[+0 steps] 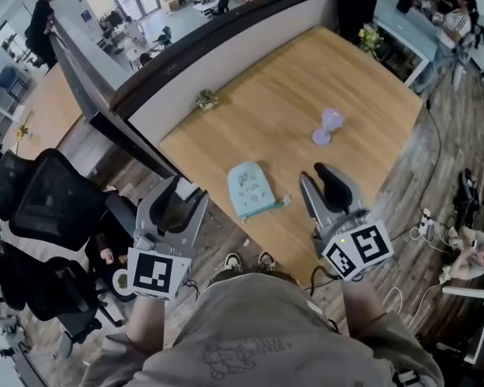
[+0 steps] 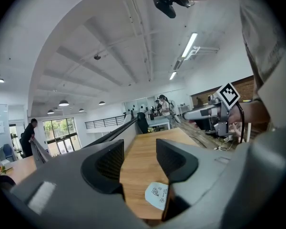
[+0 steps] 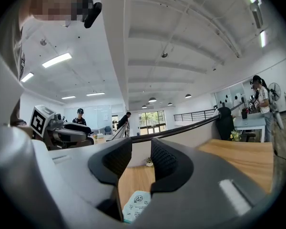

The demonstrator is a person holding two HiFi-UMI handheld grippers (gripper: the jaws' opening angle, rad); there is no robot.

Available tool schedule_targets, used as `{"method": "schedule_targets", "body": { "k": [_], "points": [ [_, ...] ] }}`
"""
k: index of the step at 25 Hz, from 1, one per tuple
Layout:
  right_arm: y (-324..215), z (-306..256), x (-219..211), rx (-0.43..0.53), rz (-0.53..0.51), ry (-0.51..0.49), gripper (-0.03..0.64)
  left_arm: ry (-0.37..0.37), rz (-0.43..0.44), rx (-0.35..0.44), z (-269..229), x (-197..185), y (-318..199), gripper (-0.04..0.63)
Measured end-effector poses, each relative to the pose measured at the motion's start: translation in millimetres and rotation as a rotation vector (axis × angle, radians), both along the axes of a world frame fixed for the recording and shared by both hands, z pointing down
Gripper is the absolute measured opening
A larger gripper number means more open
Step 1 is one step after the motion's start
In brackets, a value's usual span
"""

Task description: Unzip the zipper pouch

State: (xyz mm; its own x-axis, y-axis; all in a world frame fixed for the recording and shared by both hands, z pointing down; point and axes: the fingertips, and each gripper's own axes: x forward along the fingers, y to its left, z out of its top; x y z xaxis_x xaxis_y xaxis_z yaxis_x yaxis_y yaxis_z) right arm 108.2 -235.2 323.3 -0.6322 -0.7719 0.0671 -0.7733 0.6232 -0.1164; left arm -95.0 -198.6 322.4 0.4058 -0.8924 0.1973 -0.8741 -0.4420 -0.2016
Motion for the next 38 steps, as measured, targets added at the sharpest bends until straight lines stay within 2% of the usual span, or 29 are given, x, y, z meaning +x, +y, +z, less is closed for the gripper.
{"method": "schedule_targets", "body": {
  "k": [6, 11, 15, 21, 26, 33, 34, 36, 38],
  "points": [
    [4.7, 25.8, -13.0, -0.033, 0.037, 0.045, 0.133, -0.013, 0.094, -0.071, 29.1, -3.0, -4.8, 0.209],
    [8.9, 71.7, -31.6, -0.102, 0.015, 0.119, 0.133, -0.093, 0.195, -0.075, 84.5, 1.7, -21.1, 0.209],
    [18.1, 110.0, -41.8, -0.172, 0.005, 0.182, 0.132, -0.096, 0.277, -0.168, 143.3, 9.4, -18.9, 0.21],
    [23.1, 159.8, -55.7, -0.259, -0.011, 0.219, 0.132, -0.127, 0.371, -0.303, 236.5, 18.7, -17.6, 0.21],
    [30.0, 192.9, -60.0, -0.328, -0.011, 0.242, 0.132, -0.177, 0.444, -0.377, 308.5, 28.8, -7.3, 0.21],
    [41.5, 229.2, -59.1, -0.419, 0.002, 0.264, 0.132, -0.256, 0.543, -0.457, 378.0, 47.1, 8.0, 0.206],
    [43.1, 234.4, -58.9, -0.431, 0.002, 0.265, 0.132, -0.26, 0.547, -0.465, 385.0, 47.8, 8.6, 0.202],
    [45.2, 242.7, -57.9, -0.445, -0.001, 0.273, 0.132, -0.257, 0.545, -0.474, 395.9, 50.1, 6.5, 0.14],
    [46.5, 248.7, -56.8, -0.45, -0.008, 0.291, 0.132, -0.247, 0.552, -0.48, 403.3, 54.6, 3.8, 0.14]
  ]
}}
